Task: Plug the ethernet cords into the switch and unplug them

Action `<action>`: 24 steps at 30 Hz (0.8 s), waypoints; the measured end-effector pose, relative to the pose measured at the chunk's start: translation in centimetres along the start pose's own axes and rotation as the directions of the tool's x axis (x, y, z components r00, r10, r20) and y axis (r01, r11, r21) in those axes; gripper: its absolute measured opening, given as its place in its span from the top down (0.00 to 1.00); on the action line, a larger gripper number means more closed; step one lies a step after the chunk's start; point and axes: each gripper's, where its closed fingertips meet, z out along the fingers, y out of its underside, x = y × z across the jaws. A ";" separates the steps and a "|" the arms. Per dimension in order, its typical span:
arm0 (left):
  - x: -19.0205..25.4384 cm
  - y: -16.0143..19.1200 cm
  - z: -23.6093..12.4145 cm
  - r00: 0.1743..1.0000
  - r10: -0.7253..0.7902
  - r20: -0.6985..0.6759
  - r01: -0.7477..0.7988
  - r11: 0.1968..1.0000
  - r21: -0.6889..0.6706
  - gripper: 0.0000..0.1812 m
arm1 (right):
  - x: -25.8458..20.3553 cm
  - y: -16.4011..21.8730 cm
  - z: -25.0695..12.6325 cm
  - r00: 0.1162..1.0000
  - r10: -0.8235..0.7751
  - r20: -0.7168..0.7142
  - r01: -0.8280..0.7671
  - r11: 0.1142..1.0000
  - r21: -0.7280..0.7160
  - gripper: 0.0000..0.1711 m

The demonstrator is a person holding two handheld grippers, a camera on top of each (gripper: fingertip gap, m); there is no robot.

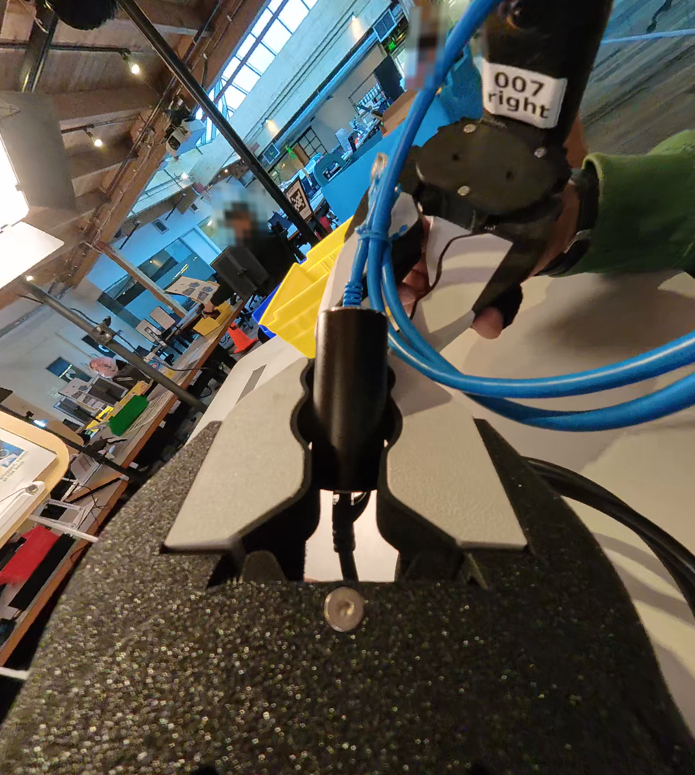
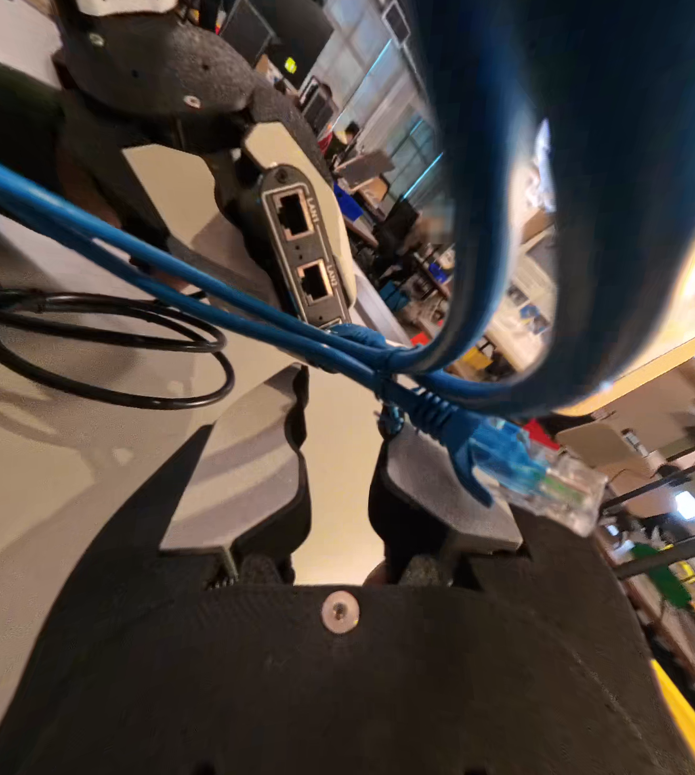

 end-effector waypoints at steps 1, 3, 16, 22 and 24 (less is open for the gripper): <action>0.0 -0.1 0.0 1.000 -0.015 -0.003 0.015 1.000 0.006 0.84 | 0.0 -0.3 -0.2 1.000 -0.015 -0.004 0.015 1.000 0.023 0.82; -0.1 -0.1 0.0 0.997 -0.073 -0.018 0.073 0.997 0.016 0.84 | 0.2 -1.0 -0.6 1.000 0.014 0.004 -0.014 0.998 0.068 0.81; 1.6 2.0 1.0 0.878 -0.435 -0.198 0.427 0.900 -0.087 0.84 | 2.8 -1.0 -1.0 0.898 0.438 0.037 -0.439 0.890 0.125 0.82; 1.6 2.8 1.1 0.840 -0.508 -0.194 0.493 0.862 -0.121 0.85 | 1.8 1.0 -0.1 0.824 0.558 0.094 -0.561 0.828 0.004 0.84; 1.5 2.9 1.1 0.834 -0.519 -0.190 0.504 0.855 -0.121 0.85 | 1.4 1.0 -0.2 0.817 0.563 0.125 -0.567 0.824 -0.009 0.85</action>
